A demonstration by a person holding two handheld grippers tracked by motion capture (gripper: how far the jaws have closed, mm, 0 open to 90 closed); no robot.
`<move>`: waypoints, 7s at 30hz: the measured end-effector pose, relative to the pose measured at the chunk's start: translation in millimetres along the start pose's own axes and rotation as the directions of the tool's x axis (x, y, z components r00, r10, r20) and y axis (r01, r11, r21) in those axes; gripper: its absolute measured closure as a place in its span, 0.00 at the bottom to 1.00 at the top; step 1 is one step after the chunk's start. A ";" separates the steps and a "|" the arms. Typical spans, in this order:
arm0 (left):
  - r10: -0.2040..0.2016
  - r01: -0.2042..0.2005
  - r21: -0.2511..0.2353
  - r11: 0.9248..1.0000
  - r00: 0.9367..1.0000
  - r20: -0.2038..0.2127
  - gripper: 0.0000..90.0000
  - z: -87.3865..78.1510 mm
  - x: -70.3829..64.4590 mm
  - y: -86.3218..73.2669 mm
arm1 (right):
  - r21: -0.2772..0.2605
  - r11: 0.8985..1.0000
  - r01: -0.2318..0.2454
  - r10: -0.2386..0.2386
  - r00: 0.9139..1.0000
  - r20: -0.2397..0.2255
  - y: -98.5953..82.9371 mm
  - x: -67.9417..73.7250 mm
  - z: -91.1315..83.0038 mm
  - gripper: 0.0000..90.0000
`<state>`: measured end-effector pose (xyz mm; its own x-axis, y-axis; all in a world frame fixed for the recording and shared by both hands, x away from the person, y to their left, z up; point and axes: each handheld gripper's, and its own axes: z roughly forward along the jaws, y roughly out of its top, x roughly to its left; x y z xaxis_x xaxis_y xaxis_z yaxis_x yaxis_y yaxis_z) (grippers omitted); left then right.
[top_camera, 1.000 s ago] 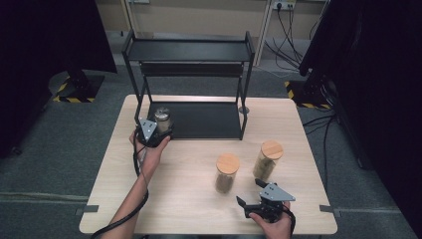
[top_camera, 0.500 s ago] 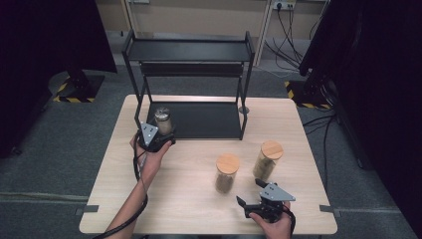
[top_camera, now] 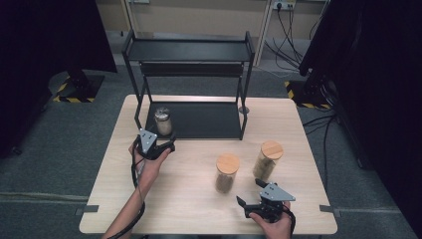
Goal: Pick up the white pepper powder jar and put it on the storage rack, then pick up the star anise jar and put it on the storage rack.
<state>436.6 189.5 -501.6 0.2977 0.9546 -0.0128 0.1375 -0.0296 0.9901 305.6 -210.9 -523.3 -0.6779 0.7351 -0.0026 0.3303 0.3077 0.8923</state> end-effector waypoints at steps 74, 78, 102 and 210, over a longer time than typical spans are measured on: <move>-0.068 0.056 0.096 0.994 0.989 0.132 0.14 -79.6 -32.7 -42.1 | 0.002 1.000 -0.003 0.003 1.000 0.002 -0.2 0.0 -0.4 0.06; -0.074 0.063 0.090 0.994 0.989 0.129 0.14 -80.4 -32.1 -43.0 | 0.004 1.000 -0.004 0.004 1.000 0.002 -0.1 -0.1 -0.3 0.06; -0.064 0.052 0.089 0.995 0.989 0.134 0.14 -80.4 -33.2 -42.9 | -0.027 0.999 -0.025 0.025 1.000 -0.001 2.9 -2.1 -1.4 0.06; -0.062 0.049 0.088 0.995 0.987 0.147 0.13 -80.5 -32.9 -42.9 | -0.197 0.980 -0.001 0.000 1.000 -0.003 157.2 9.7 117.9 0.28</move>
<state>344.8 183.3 -532.4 0.4243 0.9006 -0.0944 0.2344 -0.0086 0.9721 428.4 -84.2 -436.2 -0.6799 0.7333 -0.0010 0.1948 0.1819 0.9638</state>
